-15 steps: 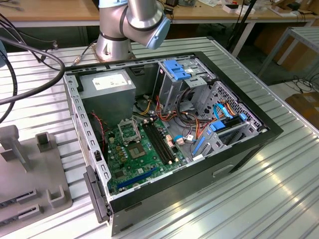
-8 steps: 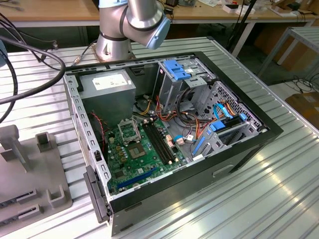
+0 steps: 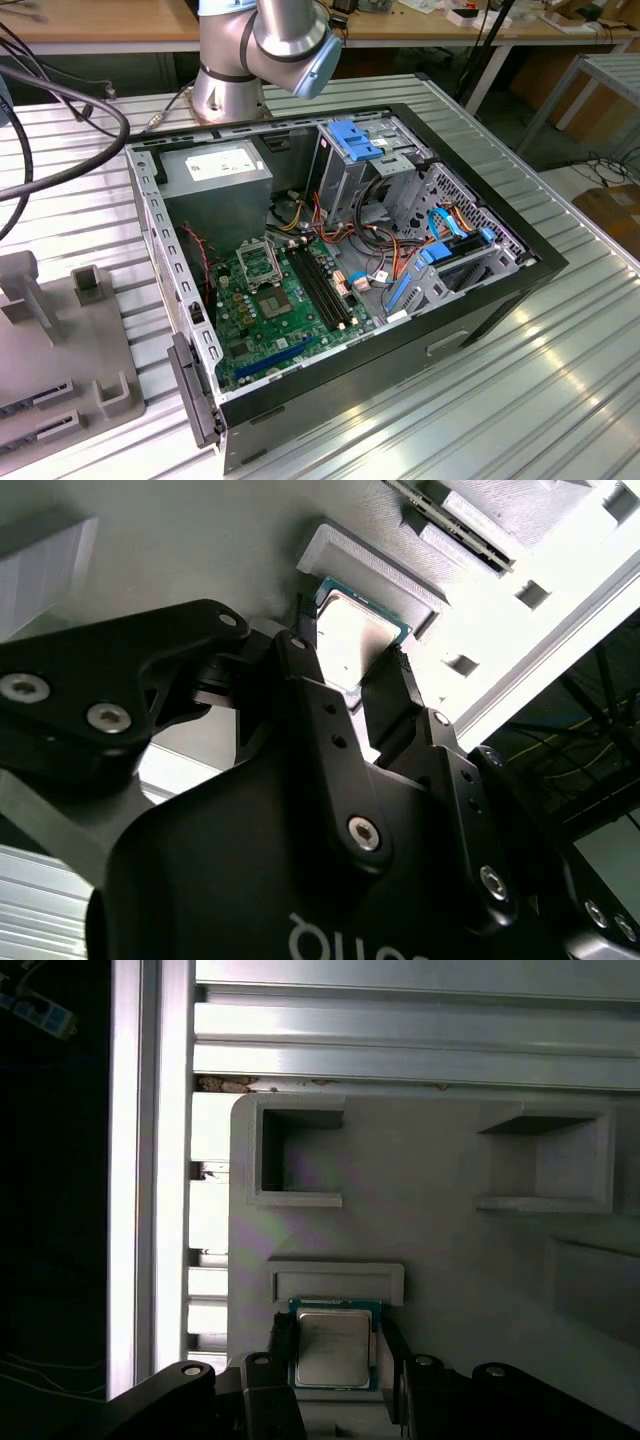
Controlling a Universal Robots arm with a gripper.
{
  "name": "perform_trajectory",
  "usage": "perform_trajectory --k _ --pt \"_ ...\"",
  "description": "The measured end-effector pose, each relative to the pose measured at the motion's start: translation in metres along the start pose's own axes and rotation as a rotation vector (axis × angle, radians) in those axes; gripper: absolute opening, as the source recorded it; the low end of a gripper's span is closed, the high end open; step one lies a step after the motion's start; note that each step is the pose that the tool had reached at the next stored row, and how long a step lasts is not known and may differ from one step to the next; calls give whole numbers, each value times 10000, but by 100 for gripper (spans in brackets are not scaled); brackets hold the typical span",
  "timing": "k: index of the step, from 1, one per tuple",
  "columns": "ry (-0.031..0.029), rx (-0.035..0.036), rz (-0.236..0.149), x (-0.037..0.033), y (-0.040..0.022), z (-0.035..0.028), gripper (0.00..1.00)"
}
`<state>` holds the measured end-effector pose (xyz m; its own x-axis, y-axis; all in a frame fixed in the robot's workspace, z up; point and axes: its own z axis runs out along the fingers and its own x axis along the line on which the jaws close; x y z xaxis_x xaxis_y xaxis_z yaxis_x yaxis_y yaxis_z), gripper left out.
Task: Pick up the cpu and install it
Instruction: 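Pick up the cpu and move it towards the insertion slot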
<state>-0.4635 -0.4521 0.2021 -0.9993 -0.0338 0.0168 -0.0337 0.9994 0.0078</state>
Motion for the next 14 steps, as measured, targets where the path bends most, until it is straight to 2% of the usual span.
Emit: perform_trajectory --k 5,10,14 --pt "0 0 0 0 0 -1 44" --pt "-1 0 1 0 0 -42 43" --pt "1 1 -1 3 -1 -43 43"
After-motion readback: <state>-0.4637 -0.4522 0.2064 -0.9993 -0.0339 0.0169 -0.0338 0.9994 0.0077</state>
